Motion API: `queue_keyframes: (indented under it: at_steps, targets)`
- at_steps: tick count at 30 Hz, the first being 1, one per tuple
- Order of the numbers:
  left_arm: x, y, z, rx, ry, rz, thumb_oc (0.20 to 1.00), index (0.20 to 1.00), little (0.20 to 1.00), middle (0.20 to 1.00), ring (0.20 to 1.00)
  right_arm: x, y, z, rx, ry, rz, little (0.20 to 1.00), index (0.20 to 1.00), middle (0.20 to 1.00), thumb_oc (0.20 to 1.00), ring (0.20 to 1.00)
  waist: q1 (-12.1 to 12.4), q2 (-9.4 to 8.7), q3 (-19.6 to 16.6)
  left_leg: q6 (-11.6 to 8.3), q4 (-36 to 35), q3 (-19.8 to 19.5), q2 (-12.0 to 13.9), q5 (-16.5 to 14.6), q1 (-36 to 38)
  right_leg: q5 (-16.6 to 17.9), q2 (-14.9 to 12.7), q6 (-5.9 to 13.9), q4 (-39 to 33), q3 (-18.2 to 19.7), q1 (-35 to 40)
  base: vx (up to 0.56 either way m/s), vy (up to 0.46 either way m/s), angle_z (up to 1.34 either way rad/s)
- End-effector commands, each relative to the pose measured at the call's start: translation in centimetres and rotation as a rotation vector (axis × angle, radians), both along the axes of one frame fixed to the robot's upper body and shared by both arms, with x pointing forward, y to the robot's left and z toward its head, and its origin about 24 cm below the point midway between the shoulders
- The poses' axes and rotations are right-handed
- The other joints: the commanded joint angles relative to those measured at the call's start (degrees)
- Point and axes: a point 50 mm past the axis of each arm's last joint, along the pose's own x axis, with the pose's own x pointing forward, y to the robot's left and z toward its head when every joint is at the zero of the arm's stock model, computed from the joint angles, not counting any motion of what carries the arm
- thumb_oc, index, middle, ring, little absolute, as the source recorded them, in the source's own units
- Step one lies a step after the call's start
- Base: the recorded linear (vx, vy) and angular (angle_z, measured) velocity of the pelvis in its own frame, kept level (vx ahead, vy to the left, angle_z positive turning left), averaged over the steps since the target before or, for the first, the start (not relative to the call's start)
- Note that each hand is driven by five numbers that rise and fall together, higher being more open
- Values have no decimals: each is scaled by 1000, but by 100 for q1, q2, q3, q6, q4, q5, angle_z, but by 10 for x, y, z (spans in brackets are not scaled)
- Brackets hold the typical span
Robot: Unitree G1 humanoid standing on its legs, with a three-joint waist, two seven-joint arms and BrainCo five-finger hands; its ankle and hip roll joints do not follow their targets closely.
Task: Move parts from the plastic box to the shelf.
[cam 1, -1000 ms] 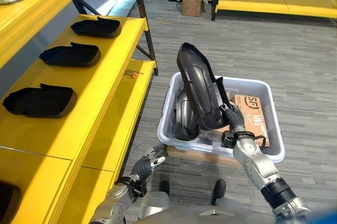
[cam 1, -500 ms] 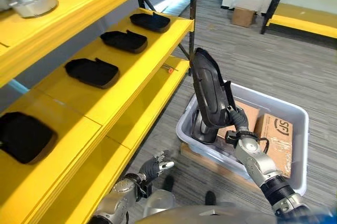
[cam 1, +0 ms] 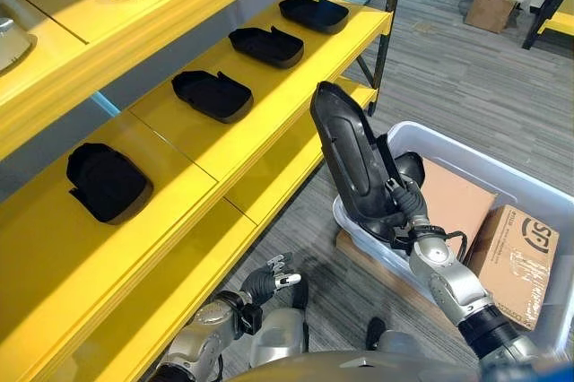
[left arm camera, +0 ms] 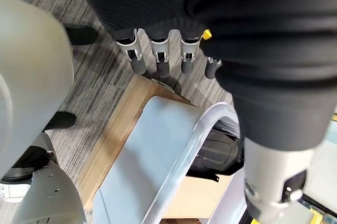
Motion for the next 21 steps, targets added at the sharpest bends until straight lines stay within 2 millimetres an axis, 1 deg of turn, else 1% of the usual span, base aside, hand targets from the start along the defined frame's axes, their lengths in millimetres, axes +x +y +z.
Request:
queue_keyframes:
  at_steps: [1, 2, 3, 4, 7, 9, 10, 11, 14, 16, 19, 20, 21]
  targets:
    - [22, 3, 18, 11, -125, -42, 1000, 1000, 1000, 1000, 1000, 15, 12, 36, 79, -202, 42, 200, 200, 200, 200, 200, -255, -502, -245, -228, 691, 721, 509, -635, 234, 324, 18, -32, -94, -11, -235, -102, 446, 81]
    - [27, 0, 19, 23, -141, -64, 1000, 1000, 1000, 1000, 1000, 14, 11, 35, 103, -202, 47, 200, 200, 200, 200, 200, -385, -479, -291, -330, 869, 870, 708, -608, 337, 215, -45, -8, -23, -31, -230, -149, 486, 89]
    - [31, -1, 21, 28, -156, -74, 1000, 1000, 1000, 1000, 1000, 15, 7, 38, 143, -219, 40, 200, 200, 200, 200, 200, -447, -439, -336, -279, 907, 904, 649, -630, 356, 289, -96, -7, 17, -78, -333, -119, 473, 99]
    - [34, 0, 23, 38, -166, -77, 1000, 1000, 1000, 1000, 1000, 15, 3, 40, 139, -229, 30, 200, 200, 200, 200, 200, -470, -400, -367, -257, 787, 853, 565, -729, 432, 288, -129, 40, 53, -69, -363, -126, 421, 94]
    - [38, 4, 26, 95, -199, -100, 1000, 1000, 1000, 1000, 1000, 15, 1, 41, 135, -229, 43, 200, 200, 200, 200, 200, -536, -314, -387, -237, 420, 941, 509, -846, 640, 257, -193, 130, 159, -82, -390, -30, 349, 58]
    - [39, 7, 29, 72, -201, -76, 1000, 1000, 1000, 1000, 1000, 14, 4, 41, 141, -219, 67, 200, 200, 200, 200, 200, -547, -279, -410, -230, 167, 947, 482, -830, 781, 248, -227, 201, 186, -103, -368, -35, 389, 29]
    - [38, 5, 31, -1, -183, -66, 1000, 1000, 1000, 1000, 1000, 12, 7, 42, 142, -220, 82, 200, 200, 200, 200, 200, -517, -256, -430, -238, -47, 895, 458, -759, 846, 252, -250, 250, 157, -164, -315, -51, 421, 34]
    - [37, 4, 34, -33, -185, -77, 1000, 1000, 1000, 1000, 1000, 11, 8, 42, 145, -215, 99, 200, 200, 200, 200, 200, -489, -243, -455, -235, -197, 867, 446, -712, 884, 267, -277, 292, 127, -207, -291, -64, 416, 57]
    - [30, 6, 36, -25, -176, -107, 1000, 1000, 1000, 1000, 1000, 8, 14, 40, 172, -197, 137, 200, 200, 200, 200, 200, -362, -273, -524, -251, -410, 803, 456, -613, 886, 373, -375, 402, -22, -329, -233, -83, 336, 38]
    - [28, 9, 36, -15, -173, -109, 1000, 1000, 1000, 1000, 1000, 8, 20, 39, 182, -184, 172, 200, 200, 200, 200, 200, -247, -299, -555, -258, -534, 772, 467, -553, 879, 439, -490, 491, -116, -458, -181, -93, 326, 25]
    - [23, 17, 36, -2, -166, -87, 1000, 1000, 1000, 1000, 1000, 6, 30, 36, 198, -167, 218, 200, 200, 200, 200, 200, -41, -331, -606, -237, -664, 708, 442, -532, 858, 551, -711, 686, -235, -693, -100, -111, 365, 34]
    - [20, 24, 35, 19, -158, -74, 1000, 1000, 1000, 1000, 1000, 6, 34, 37, 193, -174, 237, 200, 200, 200, 200, 200, 148, -356, -658, -198, -711, 599, 385, -519, 771, 676, -886, 787, -290, -863, -93, -125, 347, 54]
    - [19, 25, 35, 22, -157, -71, 1000, 1000, 1000, 1000, 1000, 6, 35, 37, 188, -176, 244, 200, 200, 200, 200, 200, 168, -360, -664, -193, -712, 588, 378, -520, 759, 689, -908, 796, -293, -885, -90, -134, 359, 47]
